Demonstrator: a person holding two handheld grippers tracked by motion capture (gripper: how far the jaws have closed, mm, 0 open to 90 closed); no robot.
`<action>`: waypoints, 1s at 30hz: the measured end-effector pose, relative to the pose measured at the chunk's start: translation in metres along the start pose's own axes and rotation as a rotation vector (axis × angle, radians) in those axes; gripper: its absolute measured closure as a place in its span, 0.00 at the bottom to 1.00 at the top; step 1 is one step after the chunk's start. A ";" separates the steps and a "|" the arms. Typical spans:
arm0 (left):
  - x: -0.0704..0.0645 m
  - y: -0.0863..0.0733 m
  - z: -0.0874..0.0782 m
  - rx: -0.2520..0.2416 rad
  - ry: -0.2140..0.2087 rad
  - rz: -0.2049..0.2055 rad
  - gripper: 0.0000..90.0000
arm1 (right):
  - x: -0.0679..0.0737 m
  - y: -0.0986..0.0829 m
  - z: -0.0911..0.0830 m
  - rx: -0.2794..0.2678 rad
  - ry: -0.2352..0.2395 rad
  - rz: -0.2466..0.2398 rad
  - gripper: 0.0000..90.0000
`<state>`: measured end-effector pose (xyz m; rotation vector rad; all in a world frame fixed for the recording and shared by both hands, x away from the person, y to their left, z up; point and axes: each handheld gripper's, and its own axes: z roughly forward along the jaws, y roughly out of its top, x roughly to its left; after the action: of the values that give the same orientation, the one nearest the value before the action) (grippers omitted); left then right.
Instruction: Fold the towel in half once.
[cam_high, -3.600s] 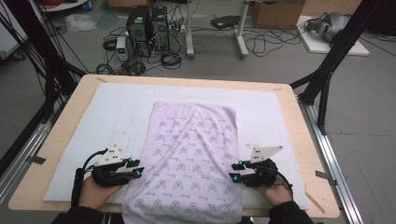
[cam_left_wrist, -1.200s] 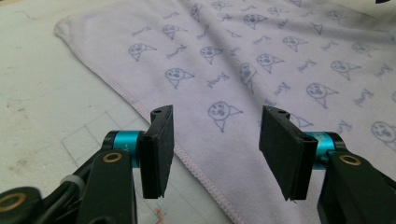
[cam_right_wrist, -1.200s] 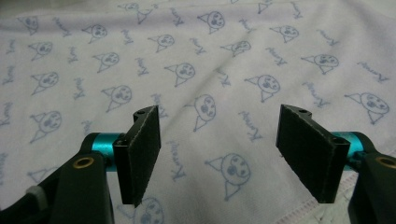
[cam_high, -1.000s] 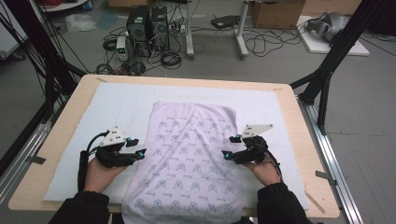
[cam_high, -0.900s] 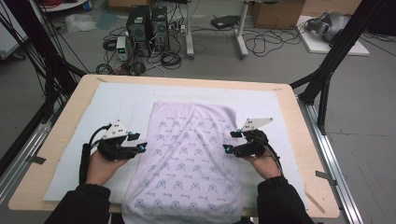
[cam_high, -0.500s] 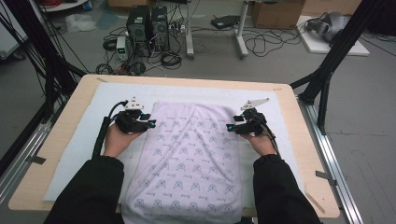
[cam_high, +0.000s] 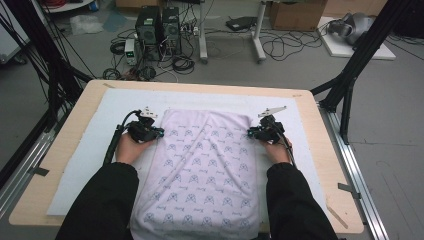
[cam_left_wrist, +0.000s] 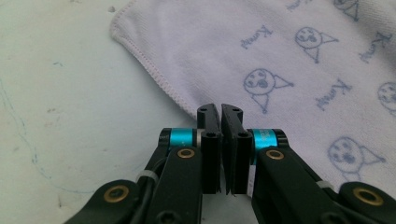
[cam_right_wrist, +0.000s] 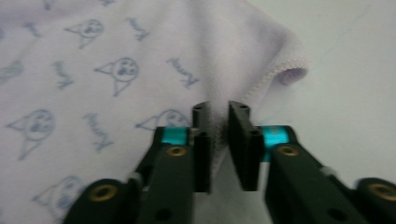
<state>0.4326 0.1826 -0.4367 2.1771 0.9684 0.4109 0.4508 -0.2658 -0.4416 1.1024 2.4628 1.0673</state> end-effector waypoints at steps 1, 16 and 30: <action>0.001 0.000 -0.001 -0.005 0.001 -0.004 0.97 | 0.001 0.001 0.000 0.006 -0.001 -0.018 0.95; 0.015 0.002 -0.060 -0.159 -0.036 -0.051 0.99 | 0.007 0.023 -0.060 -0.128 0.121 -0.002 0.95; -0.039 -0.066 -0.107 -0.157 -0.160 0.062 0.99 | 0.078 -0.021 -0.099 -0.070 0.252 -0.111 0.94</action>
<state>0.3154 0.2357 -0.4094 2.0661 0.7572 0.3254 0.3387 -0.2711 -0.3802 0.8450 2.6174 1.3181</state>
